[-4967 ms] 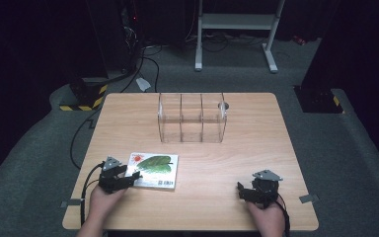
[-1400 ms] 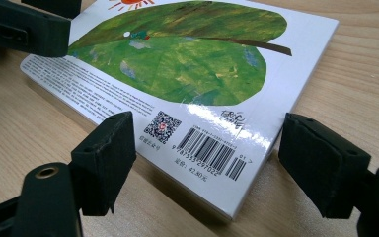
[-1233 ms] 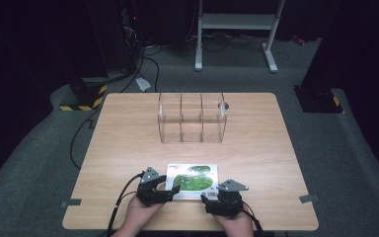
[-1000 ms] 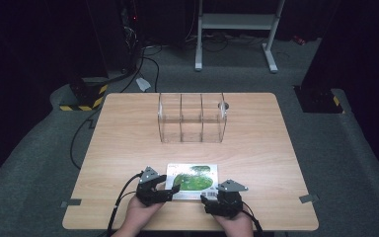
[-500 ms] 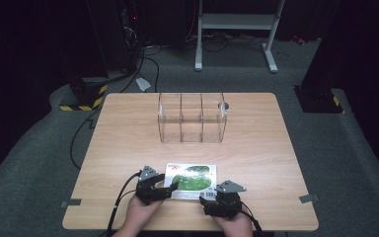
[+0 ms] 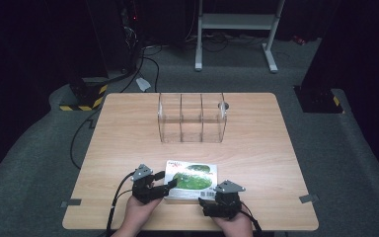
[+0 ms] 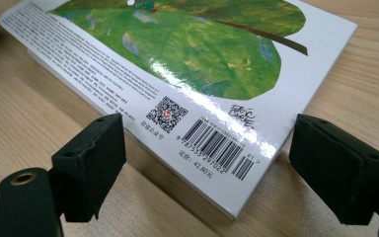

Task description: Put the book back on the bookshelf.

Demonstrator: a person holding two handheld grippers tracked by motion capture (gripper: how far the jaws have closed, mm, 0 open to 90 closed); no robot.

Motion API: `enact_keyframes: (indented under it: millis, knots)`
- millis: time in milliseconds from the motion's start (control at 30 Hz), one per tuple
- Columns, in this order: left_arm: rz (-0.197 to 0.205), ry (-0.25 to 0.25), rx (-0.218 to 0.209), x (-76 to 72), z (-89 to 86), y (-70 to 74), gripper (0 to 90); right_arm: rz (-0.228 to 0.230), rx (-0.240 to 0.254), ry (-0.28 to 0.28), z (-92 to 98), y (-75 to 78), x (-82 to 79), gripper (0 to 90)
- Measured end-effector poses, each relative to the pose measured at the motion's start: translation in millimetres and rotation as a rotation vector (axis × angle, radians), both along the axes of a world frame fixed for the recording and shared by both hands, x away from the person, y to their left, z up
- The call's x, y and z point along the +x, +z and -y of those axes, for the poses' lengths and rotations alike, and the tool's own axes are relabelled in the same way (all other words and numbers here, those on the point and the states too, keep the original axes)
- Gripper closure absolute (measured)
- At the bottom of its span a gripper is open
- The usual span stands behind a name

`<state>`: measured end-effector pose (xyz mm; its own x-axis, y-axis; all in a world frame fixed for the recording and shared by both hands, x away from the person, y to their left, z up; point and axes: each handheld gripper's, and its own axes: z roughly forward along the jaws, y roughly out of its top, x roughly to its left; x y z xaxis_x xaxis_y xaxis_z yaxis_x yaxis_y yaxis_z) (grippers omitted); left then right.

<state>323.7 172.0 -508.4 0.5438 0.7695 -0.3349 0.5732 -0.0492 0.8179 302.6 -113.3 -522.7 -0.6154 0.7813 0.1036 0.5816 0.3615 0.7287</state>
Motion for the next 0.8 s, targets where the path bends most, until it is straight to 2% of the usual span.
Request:
enact_keyframes:
  millis: [67,300,400,500,633,800]
  knots:
    - [0.012,-0.004,0.012,-0.9,0.5,2.0,33.7,0.004,-0.01,0.004,-0.7,0.0,-0.3,13.4]
    - [0.039,-0.014,-0.013,-3.8,-0.3,8.2,33.9,0.012,-0.031,0.013,-2.6,-0.4,-1.1,11.5]
    - [0.046,-0.016,-0.006,-4.1,-0.2,8.9,33.9,0.022,-0.059,0.013,-4.5,-0.9,-2.0,11.5]
    - [0.046,-0.016,-0.011,-4.2,-0.5,9.5,34.0,0.036,-0.085,0.005,-6.6,-1.4,-2.7,13.4]
    - [0.039,-0.02,-0.011,-3.0,-1.5,8.8,34.5,0.025,-0.063,-0.008,-4.6,-1.5,-1.9,14.7]
    - [0.018,0.0,-0.002,0.3,-5.7,5.7,33.9,0.028,-0.069,-0.012,-5.0,-1.6,-2.7,15.3]
